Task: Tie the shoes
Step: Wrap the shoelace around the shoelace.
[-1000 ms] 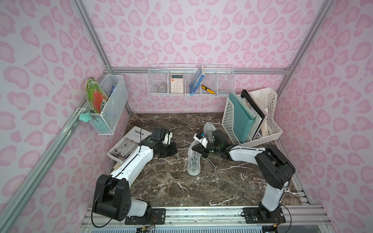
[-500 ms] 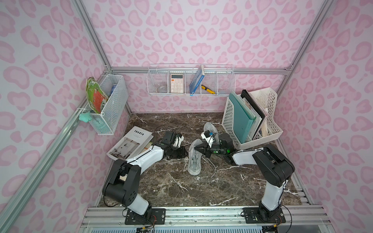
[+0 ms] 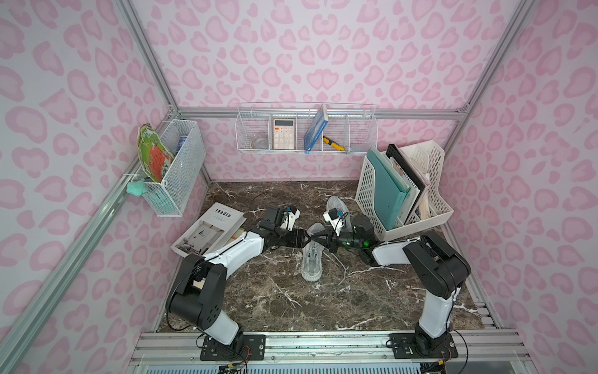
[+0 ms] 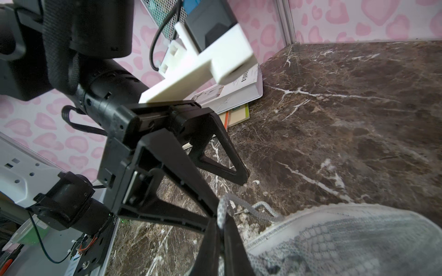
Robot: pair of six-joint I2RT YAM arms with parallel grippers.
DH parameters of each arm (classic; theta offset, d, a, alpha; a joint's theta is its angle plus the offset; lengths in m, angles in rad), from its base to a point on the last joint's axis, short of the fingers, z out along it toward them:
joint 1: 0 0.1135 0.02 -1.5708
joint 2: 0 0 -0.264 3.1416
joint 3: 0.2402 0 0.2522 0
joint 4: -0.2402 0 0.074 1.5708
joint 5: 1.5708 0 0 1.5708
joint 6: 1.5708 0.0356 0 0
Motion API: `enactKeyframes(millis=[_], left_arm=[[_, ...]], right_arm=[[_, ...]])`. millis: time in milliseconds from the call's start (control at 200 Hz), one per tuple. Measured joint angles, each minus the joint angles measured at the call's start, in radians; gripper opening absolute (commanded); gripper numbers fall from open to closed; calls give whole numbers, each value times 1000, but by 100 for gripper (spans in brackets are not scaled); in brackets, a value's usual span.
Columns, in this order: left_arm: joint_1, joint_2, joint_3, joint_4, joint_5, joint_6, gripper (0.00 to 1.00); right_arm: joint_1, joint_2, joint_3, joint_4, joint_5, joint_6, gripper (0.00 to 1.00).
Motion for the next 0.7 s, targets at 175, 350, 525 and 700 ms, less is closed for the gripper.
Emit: enactKeyframes(millis=[175,350,525,700], left_arm=[[2,-10,-26,17,6,61,84],[0,-14,-45,29,51,118,85],[0,-1,-43,63,69,136,87],[-10,17,-36,94,74,143,81]], right_arm=[[0,8,14,-10,-1,1,9],[0,16,32,-26,0,4,9],[0,20,39,-32,0,5,9],[2,23,47,-45,0,5,9]])
